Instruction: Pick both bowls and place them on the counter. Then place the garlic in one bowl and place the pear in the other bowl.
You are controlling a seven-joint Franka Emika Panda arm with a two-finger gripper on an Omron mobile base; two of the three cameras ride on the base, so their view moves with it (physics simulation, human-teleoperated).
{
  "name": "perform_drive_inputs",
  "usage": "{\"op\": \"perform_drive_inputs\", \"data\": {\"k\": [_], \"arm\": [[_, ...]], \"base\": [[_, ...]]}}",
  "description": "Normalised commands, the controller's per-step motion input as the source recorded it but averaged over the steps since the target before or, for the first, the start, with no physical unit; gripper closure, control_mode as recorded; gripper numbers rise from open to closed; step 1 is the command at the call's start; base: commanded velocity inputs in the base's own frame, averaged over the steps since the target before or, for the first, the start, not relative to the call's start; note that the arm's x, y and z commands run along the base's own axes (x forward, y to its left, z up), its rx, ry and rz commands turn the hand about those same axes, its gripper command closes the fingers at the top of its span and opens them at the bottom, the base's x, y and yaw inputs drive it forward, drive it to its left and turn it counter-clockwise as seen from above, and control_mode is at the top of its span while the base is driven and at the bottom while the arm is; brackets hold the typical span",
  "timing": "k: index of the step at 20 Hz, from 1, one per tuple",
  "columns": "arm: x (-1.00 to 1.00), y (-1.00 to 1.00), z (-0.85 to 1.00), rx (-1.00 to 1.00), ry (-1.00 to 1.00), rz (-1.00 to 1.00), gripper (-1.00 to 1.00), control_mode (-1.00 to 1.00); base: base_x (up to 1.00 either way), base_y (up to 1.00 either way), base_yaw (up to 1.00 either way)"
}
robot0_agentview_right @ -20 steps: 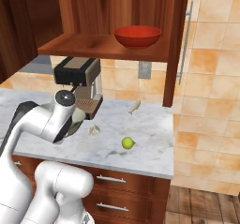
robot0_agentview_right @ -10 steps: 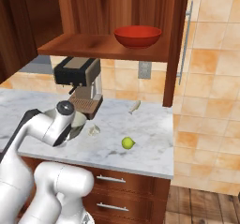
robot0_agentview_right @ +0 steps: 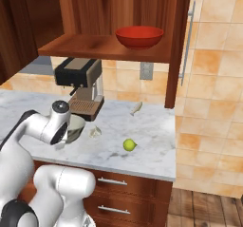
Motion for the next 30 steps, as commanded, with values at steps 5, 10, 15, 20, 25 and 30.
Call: {"op": "perform_drive_inputs", "data": {"k": [5, 10, 15, 20, 25, 30], "arm": [[0.05, 0.01, -0.57, -0.1, 0.0, 0.03, 1.0, -1.0], [-0.06, -0.05, -0.48, -0.1, 0.04, 0.04, 1.0, -1.0], [-0.08, -0.06, -0.23, -0.03, 0.04, 0.02, -1.0, -1.0], [-0.08, -0.22, 0.07, 0.0, 0.02, 0.01, -1.0, -1.0], [-0.15, -0.24, 0.26, 0.0, 0.0, 0.03, -1.0, -1.0], [-0.15, -0.18, 0.36, 0.0, 0.0, 0.02, -1.0, -1.0]], "base": [[0.0, 0.0, 0.0], [0.0, 0.0, 0.0], [0.0, 0.0, 0.0], [0.0, 0.0, 0.0], [0.0, 0.0, 0.0], [0.0, 0.0, 0.0]]}}
